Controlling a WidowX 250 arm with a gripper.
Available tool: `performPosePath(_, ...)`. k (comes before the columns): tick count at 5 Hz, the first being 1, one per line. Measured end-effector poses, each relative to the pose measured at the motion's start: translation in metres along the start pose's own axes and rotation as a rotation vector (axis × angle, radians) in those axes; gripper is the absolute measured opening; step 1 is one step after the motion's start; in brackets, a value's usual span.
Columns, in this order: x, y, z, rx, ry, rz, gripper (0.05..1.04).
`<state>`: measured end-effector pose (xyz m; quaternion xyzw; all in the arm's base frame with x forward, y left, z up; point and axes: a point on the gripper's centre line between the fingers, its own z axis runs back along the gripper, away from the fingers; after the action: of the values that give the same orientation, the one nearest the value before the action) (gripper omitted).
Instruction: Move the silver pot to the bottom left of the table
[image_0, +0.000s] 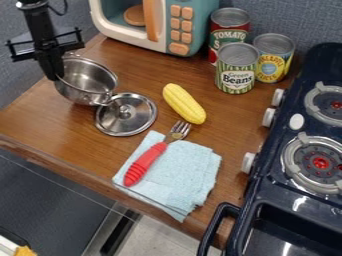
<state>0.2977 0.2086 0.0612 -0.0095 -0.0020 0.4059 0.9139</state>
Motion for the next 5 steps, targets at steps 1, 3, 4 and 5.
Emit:
performPosePath(1,-0.008,0.023,0.004,0.073,0.017,0.074,0.054)
performPosePath(3,-0.004,-0.005,0.032,0.102,-0.060,-0.048,0.054)
performPosePath(4,-0.003,-0.003,0.032,0.079,-0.054,-0.047,0.054)
performPosePath(5,0.000,-0.002,0.025,0.024,-0.017,-0.155,0.054)
